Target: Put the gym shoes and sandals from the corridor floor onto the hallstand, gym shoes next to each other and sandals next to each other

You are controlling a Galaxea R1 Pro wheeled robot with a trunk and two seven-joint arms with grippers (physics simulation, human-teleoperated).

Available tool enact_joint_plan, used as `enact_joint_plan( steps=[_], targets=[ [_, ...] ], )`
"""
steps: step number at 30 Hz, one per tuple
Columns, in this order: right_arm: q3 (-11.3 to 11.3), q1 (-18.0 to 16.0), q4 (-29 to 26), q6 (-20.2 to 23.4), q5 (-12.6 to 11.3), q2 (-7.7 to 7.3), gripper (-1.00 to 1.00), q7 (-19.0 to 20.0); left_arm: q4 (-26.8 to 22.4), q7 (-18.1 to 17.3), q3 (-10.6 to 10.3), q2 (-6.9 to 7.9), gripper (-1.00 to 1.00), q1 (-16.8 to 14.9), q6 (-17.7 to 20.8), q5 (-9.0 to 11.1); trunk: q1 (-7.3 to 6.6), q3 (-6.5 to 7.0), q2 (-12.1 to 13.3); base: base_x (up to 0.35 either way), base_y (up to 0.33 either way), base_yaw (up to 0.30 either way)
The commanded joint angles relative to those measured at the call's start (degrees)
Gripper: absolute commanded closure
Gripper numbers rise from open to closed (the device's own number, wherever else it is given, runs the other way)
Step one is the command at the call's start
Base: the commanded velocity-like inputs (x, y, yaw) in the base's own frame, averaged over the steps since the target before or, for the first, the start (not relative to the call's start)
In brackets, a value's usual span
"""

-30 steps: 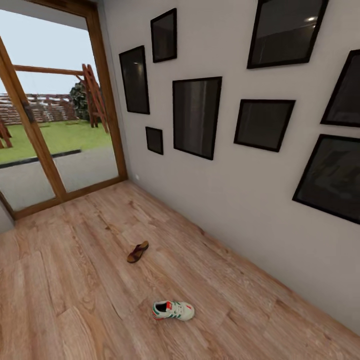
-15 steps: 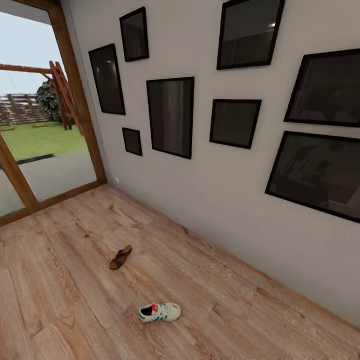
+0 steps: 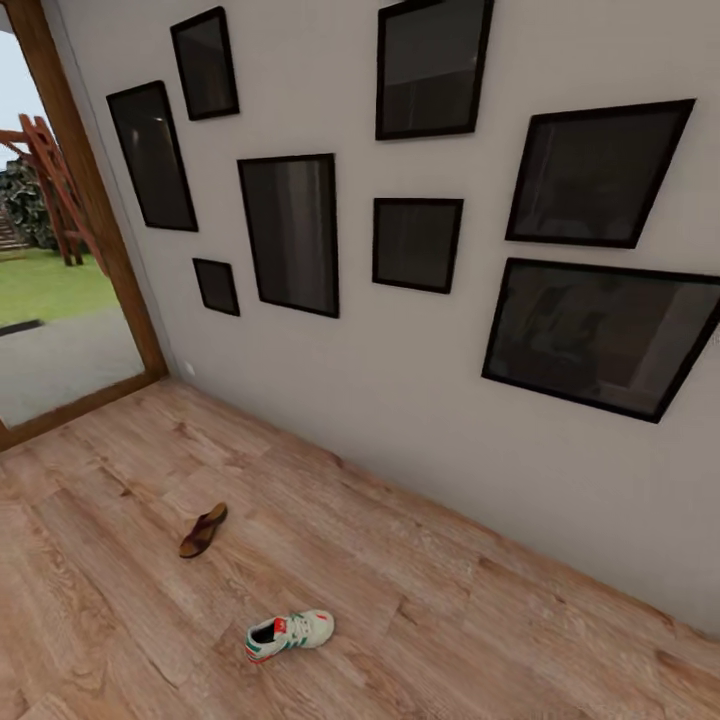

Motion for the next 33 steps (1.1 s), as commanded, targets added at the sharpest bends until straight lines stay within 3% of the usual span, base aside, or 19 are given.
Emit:
enact_joint_plan(
  steps=[1, 33],
  targets=[
    [0.0, 0.0, 0.1, -0.2, 0.0, 0.01, -1.00, 0.0, 0.0, 0.0, 0.0, 0.01, -1.00, 0.0, -0.2, 0.3, 0.00, -0.05, 0.0, 0.000, 0.000, -0.268],
    [0.0, 0.0, 0.1, -0.2, 0.0, 0.01, -1.00, 0.0, 0.0, 0.0, -0.3, 0.06, -1.00, 0.0, -0.2, 0.4, 0.00, -0.05, 0.0, 0.000, 0.000, -0.268]
  ],
)
